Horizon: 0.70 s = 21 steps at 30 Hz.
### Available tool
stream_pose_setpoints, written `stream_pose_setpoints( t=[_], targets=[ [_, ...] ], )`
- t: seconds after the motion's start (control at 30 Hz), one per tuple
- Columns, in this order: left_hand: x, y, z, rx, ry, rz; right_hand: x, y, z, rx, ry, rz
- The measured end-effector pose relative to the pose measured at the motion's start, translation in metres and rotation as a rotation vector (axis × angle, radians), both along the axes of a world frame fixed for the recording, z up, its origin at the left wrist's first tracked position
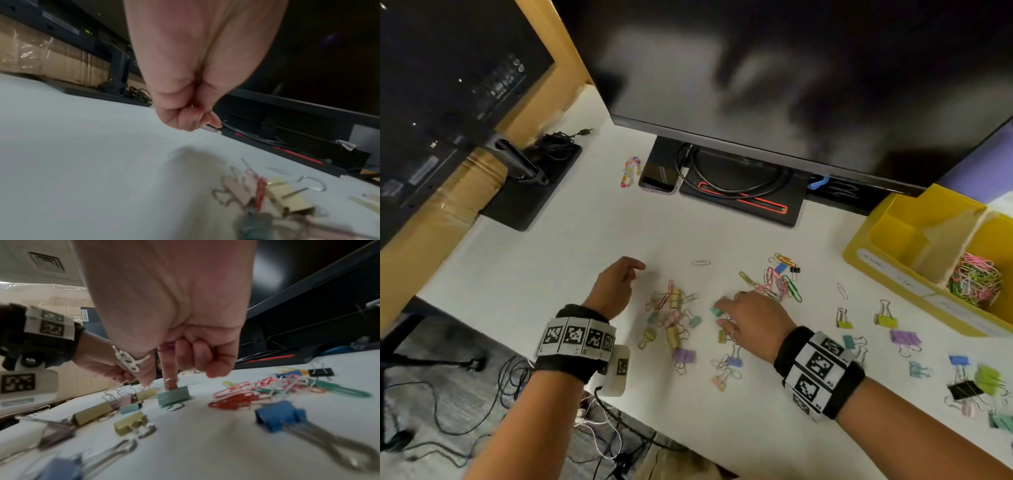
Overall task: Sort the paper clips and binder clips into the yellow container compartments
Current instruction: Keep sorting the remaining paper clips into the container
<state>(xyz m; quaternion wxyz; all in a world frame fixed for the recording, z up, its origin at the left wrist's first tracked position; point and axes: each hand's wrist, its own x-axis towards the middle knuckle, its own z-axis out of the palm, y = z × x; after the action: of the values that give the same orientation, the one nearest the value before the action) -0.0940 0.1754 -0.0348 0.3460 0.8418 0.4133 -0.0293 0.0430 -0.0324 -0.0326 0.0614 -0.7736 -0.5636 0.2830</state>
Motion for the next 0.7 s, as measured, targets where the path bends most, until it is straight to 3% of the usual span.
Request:
stream_pose_setpoints(
  t=[0.1, 0.2, 0.47, 0.7],
  targets=[
    [-0.005, 0.002, -0.005, -0.022, 0.088, -0.091, -0.004, -0.008, -0.002, -0.018, -0.012, -0.019],
    [-0.011, -0.003, -0.004, 0.083, 0.122, -0.22, -0.006, -0.013, 0.0, -0.024, -0.01, -0.047],
    [0.0, -0.027, -0.004, 0.215, -0.058, -0.059, -0.008, 0.055, 0.005, 0.001, 0.025, -0.041],
    [0.012, -0.033, -0.009, 0.152, 0.158, -0.263, -0.01, 0.072, -0.006, -0.085, 0.044, -0.003]
  ],
)
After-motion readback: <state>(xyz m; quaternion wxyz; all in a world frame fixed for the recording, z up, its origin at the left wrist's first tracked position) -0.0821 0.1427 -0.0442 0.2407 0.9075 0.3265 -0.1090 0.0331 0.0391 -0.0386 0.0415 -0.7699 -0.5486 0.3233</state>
